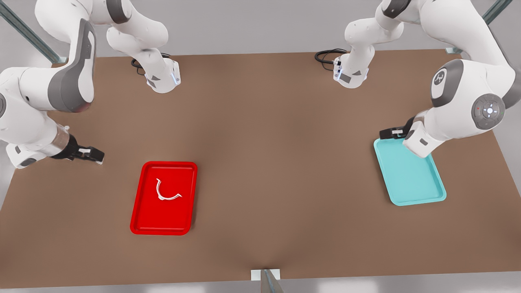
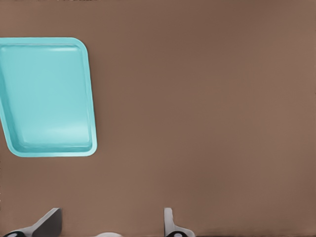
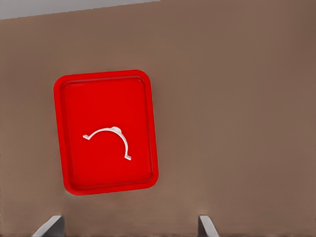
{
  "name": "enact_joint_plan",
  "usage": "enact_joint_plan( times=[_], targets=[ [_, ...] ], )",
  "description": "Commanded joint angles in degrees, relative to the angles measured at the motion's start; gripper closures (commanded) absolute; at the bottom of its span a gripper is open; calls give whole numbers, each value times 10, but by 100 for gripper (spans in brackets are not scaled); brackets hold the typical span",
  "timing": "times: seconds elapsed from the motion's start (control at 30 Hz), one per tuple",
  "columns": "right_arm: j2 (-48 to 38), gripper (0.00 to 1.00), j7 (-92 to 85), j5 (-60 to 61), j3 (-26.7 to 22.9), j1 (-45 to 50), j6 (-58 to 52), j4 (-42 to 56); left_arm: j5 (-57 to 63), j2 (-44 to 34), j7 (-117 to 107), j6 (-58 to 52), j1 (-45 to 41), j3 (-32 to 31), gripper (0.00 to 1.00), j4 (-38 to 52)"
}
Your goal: Take the drainage pipe clamp from the left arm, pass it to the right arm, and place it in the plate on the right side
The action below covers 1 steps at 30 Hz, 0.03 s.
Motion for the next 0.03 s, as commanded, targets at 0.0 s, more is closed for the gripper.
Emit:
enact_joint_plan(
  times=[0.0],
  targets=[
    [-14,0,-88,7,0,1,-99,-13,-2,0,350,-17,0,0,0,1]
  ],
)
